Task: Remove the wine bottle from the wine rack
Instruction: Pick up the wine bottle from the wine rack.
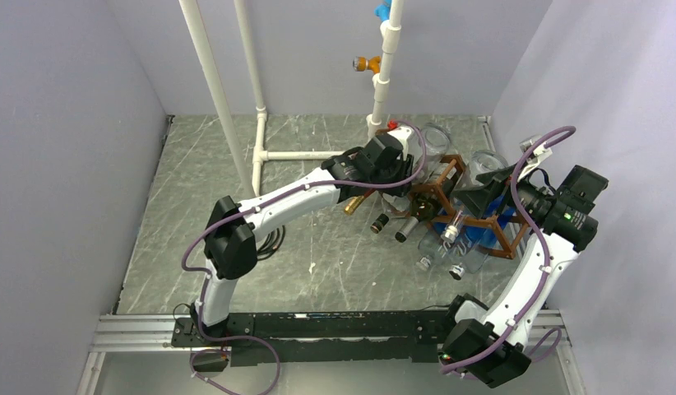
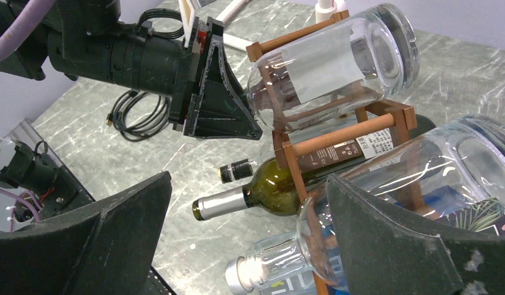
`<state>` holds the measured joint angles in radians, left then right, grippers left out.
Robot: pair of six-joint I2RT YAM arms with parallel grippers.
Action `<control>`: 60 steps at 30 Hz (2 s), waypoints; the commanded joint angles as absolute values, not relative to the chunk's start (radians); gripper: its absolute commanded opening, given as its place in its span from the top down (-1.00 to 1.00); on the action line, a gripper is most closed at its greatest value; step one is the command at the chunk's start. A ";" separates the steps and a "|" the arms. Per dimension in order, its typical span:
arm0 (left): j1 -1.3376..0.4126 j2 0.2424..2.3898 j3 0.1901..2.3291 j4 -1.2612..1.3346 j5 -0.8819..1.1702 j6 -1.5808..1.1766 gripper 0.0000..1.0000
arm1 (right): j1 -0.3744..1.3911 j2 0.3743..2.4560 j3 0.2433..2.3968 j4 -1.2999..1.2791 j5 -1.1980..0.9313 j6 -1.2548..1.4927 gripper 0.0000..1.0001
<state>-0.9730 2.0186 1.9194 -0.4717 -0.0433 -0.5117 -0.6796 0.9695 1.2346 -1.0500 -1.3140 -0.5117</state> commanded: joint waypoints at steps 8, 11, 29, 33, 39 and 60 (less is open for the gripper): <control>-0.958 1.796 1.749 -0.262 -0.106 -0.402 1.00 | -0.684 0.964 1.238 -1.043 -1.353 -0.536 -1.00; -0.956 1.790 1.756 -0.254 -0.061 -0.402 1.00 | -0.683 0.971 1.238 -1.045 -1.368 -0.541 -1.00; -0.901 1.702 1.611 -0.008 0.079 -0.532 1.00 | -0.685 1.016 1.284 -1.092 -1.384 -0.591 -1.00; -0.892 1.691 1.590 0.031 0.094 -0.551 1.00 | -0.685 1.011 1.275 -1.081 -1.392 -0.582 -0.99; -0.878 1.664 1.537 0.089 0.099 -0.584 1.00 | -0.686 0.992 1.257 -1.057 -1.386 -0.556 -1.00; -0.838 1.591 1.463 0.235 0.147 -0.708 1.00 | -0.686 0.963 1.250 -1.040 -1.408 -0.518 -1.00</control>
<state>-0.8719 1.7164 1.4288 -0.0463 0.1707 -0.6891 -0.6804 0.9802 1.2461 -1.0760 -1.3724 -0.5262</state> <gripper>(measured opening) 0.405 0.994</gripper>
